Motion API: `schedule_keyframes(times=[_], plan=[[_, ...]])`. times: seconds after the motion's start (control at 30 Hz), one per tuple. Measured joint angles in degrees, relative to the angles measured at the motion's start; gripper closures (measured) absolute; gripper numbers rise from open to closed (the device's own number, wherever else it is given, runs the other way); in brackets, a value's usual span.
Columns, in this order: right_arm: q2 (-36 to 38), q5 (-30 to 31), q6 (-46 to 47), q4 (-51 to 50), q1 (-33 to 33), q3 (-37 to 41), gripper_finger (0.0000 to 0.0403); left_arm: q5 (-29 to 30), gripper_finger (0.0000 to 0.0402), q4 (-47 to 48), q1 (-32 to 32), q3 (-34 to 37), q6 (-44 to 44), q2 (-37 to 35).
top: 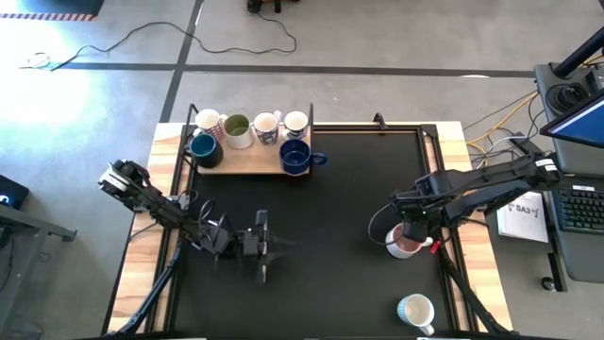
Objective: Place coffee mugs
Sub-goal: Put the pink-white mug on the shelf
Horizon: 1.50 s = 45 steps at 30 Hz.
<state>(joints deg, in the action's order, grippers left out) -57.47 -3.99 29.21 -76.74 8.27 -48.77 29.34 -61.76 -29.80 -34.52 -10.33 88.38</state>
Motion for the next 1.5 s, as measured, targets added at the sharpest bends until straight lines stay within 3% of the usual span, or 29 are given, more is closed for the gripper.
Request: schedule_keyframes(times=[0.6, 0.73, 0.9, 1.03, 1.3, 1.5], plan=[[-7.7, 0.8, -4.5, 9.3, 0.0, 3.7, 0.0293, 0.0, 0.0335, 0.8, 0.0, -1.0, 0.4, 0.6], [-10.4, -0.3, -4.8, 12.2, 0.0, 3.7, 0.0319, 0.0, 0.0335, 0.9, 0.0, -0.6, 0.4, 0.6], [-13.9, -2.0, -6.4, 14.1, 0.0, 3.5, 0.0381, 0.0, 0.0335, 0.9, -0.3, 0.1, 0.4, 0.6], [-16.2, -2.3, -6.7, 14.8, 0.0, 3.4, 0.0386, 0.0, 0.0335, 0.9, -0.5, 1.1, 0.4, -0.3], [-20.9, -3.5, -3.0, 19.2, -2.3, -6.6, 0.0388, 0.1, 0.0335, 0.9, -0.9, 3.1, 0.2, -2.1], [-30.7, -3.9, -2.2, 18.8, -4.1, -18.6, 0.0388, 0.1, 0.0335, 0.9, -2.2, 4.4, 0.3, -2.4]])
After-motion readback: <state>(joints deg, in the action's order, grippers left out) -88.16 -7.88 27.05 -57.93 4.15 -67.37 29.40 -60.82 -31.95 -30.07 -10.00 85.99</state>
